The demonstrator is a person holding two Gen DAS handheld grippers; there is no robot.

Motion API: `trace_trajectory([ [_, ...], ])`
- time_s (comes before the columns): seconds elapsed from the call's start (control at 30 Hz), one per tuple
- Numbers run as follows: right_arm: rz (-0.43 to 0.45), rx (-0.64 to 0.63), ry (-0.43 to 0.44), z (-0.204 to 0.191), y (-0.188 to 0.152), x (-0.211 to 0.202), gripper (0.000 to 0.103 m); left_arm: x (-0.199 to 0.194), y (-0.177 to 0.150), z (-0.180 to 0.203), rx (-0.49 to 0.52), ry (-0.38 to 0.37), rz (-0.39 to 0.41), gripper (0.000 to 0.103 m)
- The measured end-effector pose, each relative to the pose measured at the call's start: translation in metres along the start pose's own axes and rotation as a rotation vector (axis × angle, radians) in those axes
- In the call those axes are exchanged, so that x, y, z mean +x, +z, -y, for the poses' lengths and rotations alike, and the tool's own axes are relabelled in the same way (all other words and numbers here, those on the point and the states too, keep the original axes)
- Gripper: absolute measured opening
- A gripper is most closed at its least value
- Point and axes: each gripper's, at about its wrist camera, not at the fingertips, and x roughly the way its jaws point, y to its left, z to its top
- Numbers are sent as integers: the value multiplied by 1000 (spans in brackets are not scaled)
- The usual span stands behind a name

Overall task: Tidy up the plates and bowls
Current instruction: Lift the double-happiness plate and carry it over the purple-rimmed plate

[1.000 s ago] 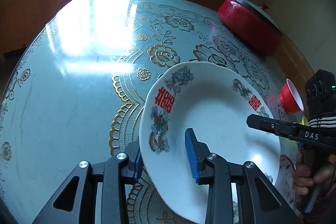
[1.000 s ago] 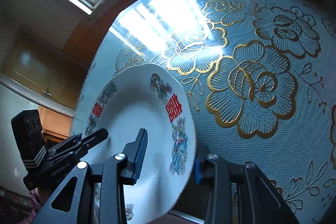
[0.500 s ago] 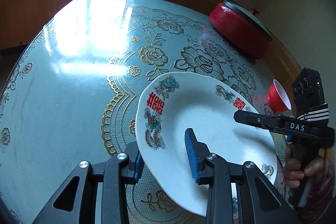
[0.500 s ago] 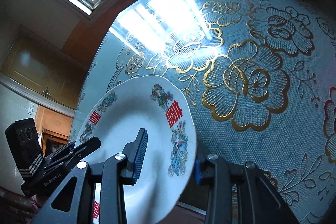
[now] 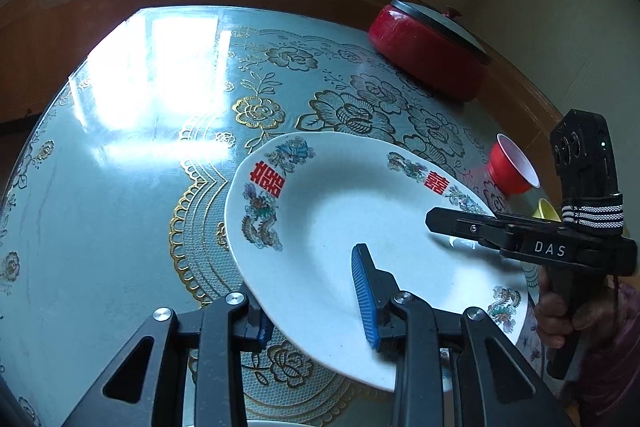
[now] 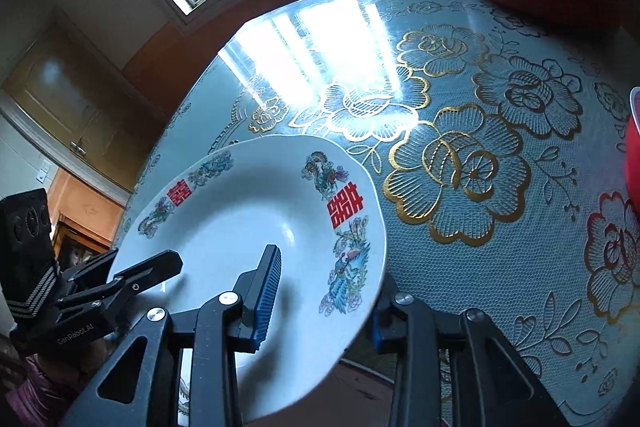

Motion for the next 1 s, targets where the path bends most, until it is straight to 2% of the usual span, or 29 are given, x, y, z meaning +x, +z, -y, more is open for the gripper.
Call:
trace_trajectory([
  [0.3, 27, -11, 37, -7, -12, -11, 37, -8, -3, 4, 13, 4, 39, 35],
  [0.43, 46, -21, 60, -13, -23, -20, 37, -15, -5, 7, 15, -16, 61, 35],
  [0.83, 156, -12, 36, -21, -54, -76, 37, -50, -20, 37, 55, -44, 140, 35],
  [1.0, 162, 10, 47, -26, -75, -106, 37, -72, -35, 55, 82, -63, 155, 35],
])
